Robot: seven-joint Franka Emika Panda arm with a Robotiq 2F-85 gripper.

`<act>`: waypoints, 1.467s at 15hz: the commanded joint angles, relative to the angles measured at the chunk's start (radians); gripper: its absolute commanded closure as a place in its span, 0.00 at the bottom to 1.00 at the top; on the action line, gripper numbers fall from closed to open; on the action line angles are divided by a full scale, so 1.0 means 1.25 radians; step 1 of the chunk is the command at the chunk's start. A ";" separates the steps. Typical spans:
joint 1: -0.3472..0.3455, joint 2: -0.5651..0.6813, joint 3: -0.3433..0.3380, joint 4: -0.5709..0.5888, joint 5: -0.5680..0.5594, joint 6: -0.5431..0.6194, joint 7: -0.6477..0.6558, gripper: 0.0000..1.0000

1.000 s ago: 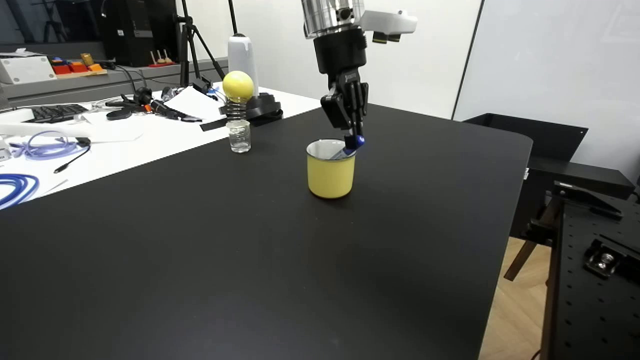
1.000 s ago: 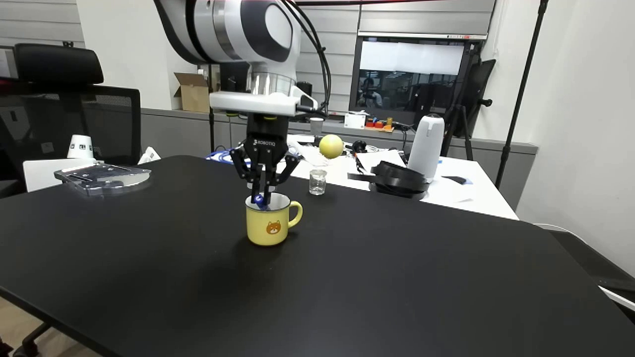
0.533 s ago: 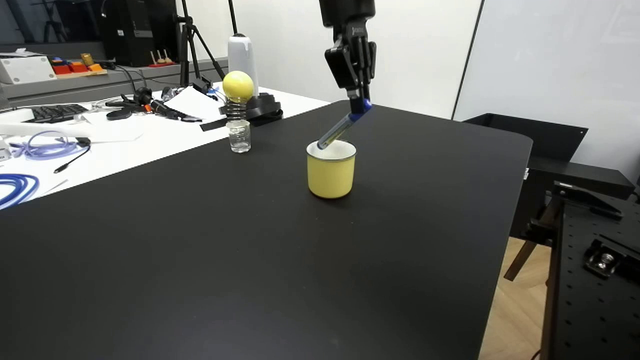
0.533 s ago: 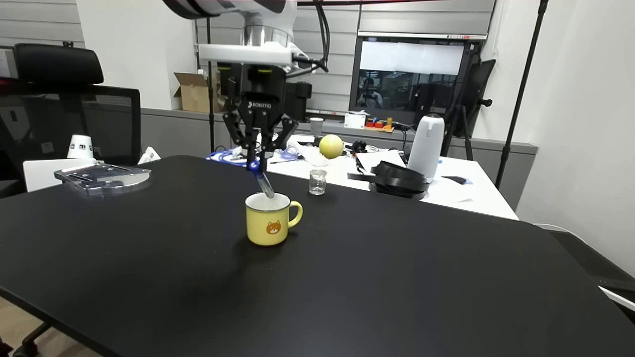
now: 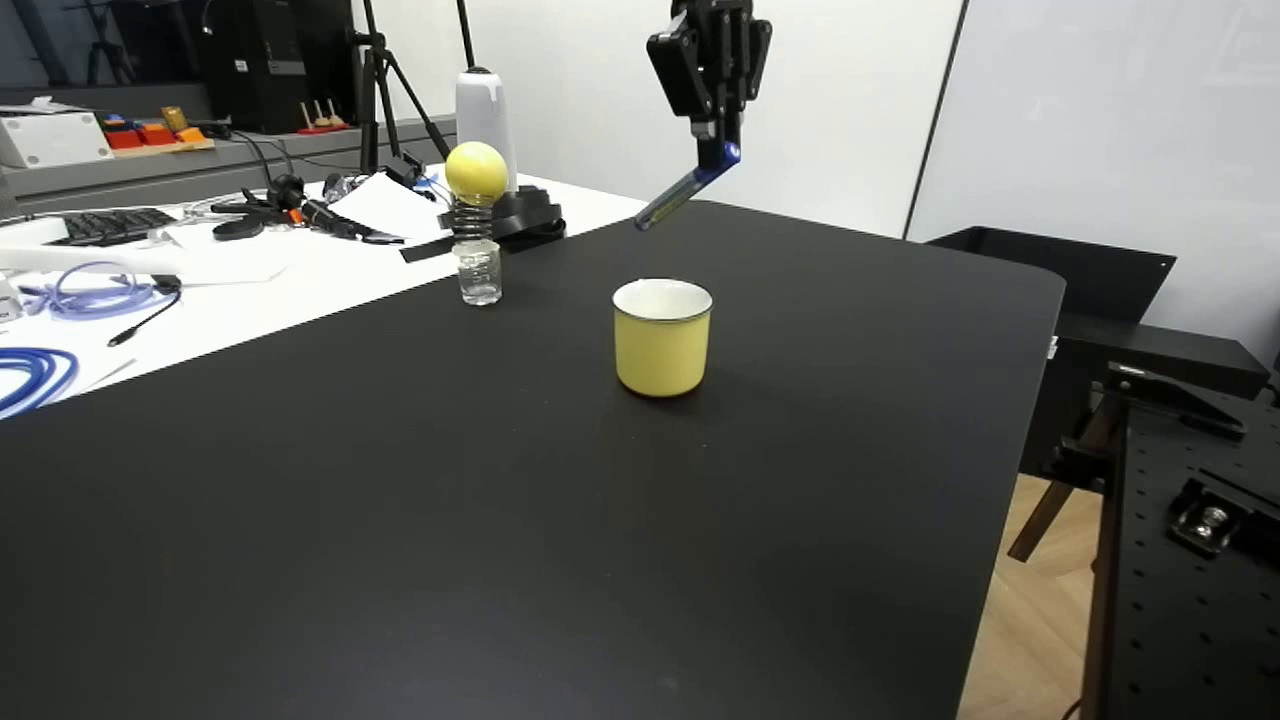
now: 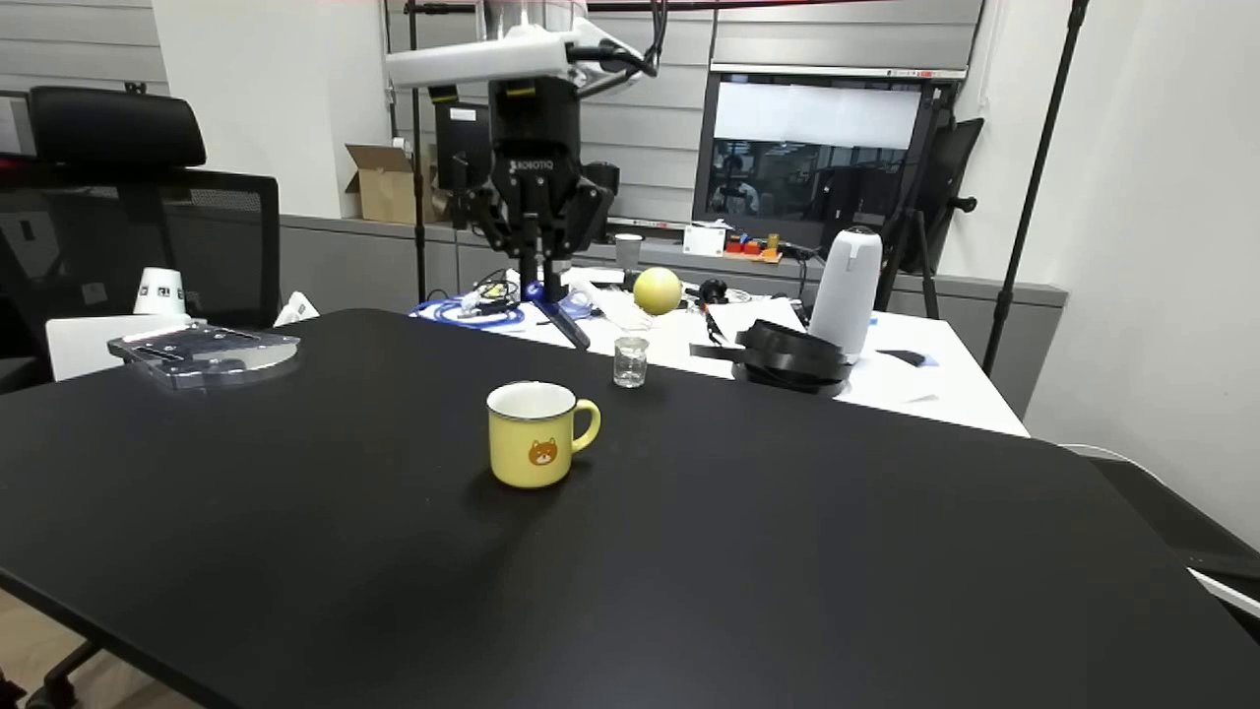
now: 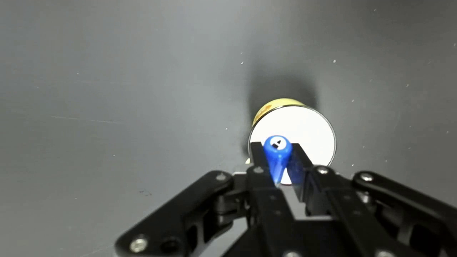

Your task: Remove the marker from the yellow mug

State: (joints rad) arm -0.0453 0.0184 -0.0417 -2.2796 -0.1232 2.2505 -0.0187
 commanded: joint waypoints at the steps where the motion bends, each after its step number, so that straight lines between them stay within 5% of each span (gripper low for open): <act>1: -0.023 -0.013 -0.027 -0.043 -0.041 0.078 0.091 0.95; 8: -0.090 0.068 -0.081 -0.059 0.107 0.172 -0.047 0.95; 15: -0.116 0.179 -0.068 -0.011 0.193 0.156 -0.167 0.95; 16: -0.112 0.193 -0.068 -0.002 0.179 0.149 -0.157 0.55; 18: -0.105 0.223 -0.063 0.018 0.165 0.133 -0.141 0.48; 22: -0.118 0.251 -0.026 0.057 0.248 0.042 -0.157 0.19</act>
State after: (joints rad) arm -0.1783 0.3056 -0.1022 -2.2700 0.1303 2.3991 -0.2153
